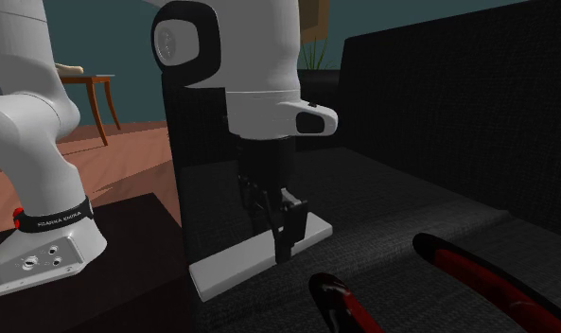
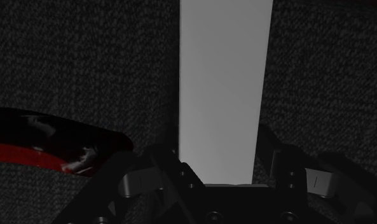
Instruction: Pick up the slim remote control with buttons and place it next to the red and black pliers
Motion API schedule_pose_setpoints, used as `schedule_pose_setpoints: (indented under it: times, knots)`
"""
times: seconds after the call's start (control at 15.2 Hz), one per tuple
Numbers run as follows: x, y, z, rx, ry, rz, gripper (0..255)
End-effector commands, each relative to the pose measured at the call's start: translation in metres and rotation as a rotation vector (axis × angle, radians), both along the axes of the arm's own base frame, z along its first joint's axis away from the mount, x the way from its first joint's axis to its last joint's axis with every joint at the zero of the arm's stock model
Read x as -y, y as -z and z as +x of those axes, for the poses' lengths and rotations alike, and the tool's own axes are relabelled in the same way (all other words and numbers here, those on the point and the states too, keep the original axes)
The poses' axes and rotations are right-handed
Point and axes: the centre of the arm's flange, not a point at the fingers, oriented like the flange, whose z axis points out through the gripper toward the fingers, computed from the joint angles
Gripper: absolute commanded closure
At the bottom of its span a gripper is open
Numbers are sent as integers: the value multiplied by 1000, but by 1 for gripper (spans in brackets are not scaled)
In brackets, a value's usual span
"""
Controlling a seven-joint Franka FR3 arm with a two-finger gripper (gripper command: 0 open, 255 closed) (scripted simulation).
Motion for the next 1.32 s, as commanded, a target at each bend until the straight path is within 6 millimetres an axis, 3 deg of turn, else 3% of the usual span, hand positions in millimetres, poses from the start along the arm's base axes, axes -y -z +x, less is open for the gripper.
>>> schedule_pose_setpoints:
  times: [0.0,0.07,0.13,0.46,0.73,1.25]
  knots:
    - [0,0,0,0,0,0,255]
    - [0,0,0,0,0,0,255]
    - [0,0,0,0,0,0,0]
    - [0,0,0,0,0,0,0]
    - [-1,-50,-1,0,0,0,0]
    - [-1,-50,-1,0,0,0,0]
